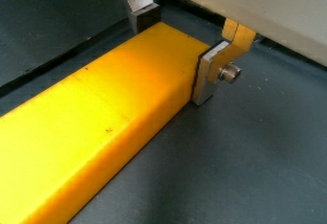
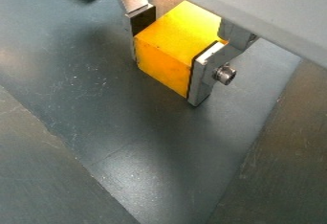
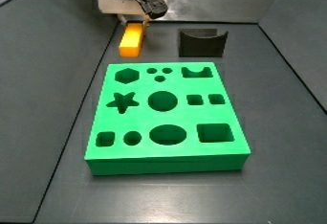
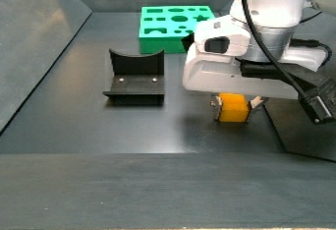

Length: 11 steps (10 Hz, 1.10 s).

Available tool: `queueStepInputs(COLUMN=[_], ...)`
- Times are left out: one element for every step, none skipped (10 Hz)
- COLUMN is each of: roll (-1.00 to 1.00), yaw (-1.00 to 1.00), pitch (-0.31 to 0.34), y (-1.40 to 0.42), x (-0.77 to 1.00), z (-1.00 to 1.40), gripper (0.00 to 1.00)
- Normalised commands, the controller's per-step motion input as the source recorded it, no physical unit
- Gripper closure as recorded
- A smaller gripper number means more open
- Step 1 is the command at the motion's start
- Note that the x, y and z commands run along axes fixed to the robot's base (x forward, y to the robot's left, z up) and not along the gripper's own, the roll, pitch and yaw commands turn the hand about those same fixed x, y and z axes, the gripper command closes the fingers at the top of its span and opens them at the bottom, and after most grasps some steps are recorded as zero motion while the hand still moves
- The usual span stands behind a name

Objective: Pick up the rectangle object. Move up. Place the rectangle object on the fixture. Regrasp the rectangle object. Move to above the board. Insert the rectangle object.
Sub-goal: Pick up the rectangle object.

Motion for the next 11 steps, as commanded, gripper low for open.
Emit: queueStepInputs(roll=[0.0,0.0,0.0,0.0,0.0,0.0,0.0,0.0,0.0,0.0,0.0], yaw=[0.0,0.0,0.0,0.0,0.0,0.0,0.0,0.0,0.0,0.0,0.0], pitch=[0.0,0.0,0.0,0.0,0.0,0.0,0.0,0.0,0.0,0.0,0.0], y=[0.0,0.0,0.0,0.0,0.0,0.0,0.0,0.0,0.0,0.0,0.0], x=[0.0,0.0,0.0,0.0,0.0,0.0,0.0,0.0,0.0,0.0,0.0], z=[0.0,0.0,0.0,0.0,0.0,0.0,0.0,0.0,0.0,0.0,0.0], gripper=[1.0,1.0,1.0,1.0,1.0,1.0,1.0,1.0,1.0,1.0,1.0])
